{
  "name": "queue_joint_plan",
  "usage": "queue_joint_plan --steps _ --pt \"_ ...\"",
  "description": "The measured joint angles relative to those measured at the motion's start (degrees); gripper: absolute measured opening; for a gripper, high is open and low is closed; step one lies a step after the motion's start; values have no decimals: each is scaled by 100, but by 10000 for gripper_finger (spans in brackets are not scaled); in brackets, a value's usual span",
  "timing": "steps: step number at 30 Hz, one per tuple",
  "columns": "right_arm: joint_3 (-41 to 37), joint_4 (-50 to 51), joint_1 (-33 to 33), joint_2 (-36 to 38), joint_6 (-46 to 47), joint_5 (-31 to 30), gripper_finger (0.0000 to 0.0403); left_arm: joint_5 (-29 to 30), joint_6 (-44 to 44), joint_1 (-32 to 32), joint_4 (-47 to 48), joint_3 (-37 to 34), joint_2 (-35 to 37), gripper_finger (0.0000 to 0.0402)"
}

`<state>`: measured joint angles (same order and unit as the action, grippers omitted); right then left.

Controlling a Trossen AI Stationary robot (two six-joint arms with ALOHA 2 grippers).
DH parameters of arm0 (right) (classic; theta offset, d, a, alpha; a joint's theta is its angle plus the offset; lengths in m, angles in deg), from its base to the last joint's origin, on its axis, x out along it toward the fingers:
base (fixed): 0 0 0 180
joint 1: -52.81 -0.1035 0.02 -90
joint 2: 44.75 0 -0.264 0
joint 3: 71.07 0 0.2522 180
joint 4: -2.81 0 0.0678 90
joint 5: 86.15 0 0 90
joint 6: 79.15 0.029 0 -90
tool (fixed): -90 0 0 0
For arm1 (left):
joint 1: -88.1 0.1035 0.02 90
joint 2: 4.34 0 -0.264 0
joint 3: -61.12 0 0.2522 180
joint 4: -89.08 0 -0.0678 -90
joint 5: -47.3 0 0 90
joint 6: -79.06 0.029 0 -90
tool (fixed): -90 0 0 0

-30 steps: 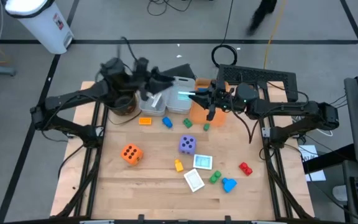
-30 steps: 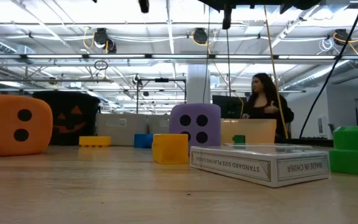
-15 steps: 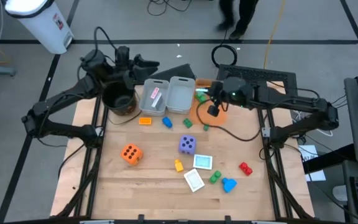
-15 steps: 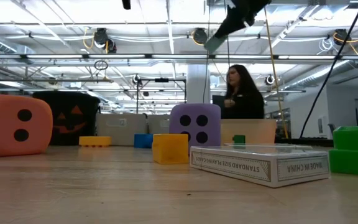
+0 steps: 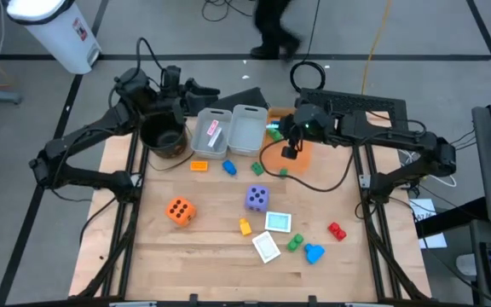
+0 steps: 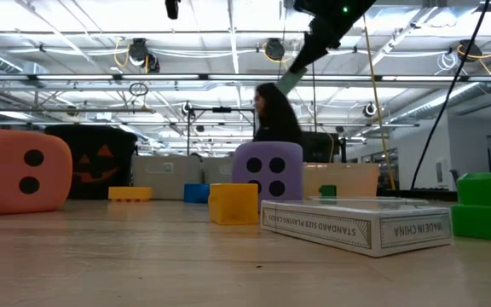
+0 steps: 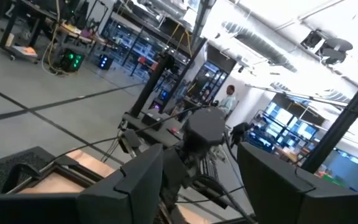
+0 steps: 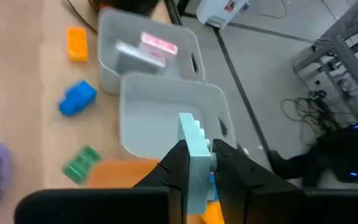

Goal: Pick & Place Toys
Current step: Put the light blue game piece into the orange bin

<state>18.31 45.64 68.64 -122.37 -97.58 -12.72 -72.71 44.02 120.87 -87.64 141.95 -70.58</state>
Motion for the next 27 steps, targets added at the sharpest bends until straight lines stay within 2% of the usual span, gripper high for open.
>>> queue_joint_plan --steps 2,7,15,27 --pt "0 245 64 -38 -336 -34 37 -2 -19 0 0 0 0 216" --pt "-4 1112 97 -305 -1059 -575 37 1 -15 0 0 0 0 216" --pt "-2 1126 152 -1261 -1572 -1350 37 49 -17 0 2 0 -2 216" --pt "-4 1168 577 -2517 -1463 -1342 37 55 -113 -68 114 0 -2 216"
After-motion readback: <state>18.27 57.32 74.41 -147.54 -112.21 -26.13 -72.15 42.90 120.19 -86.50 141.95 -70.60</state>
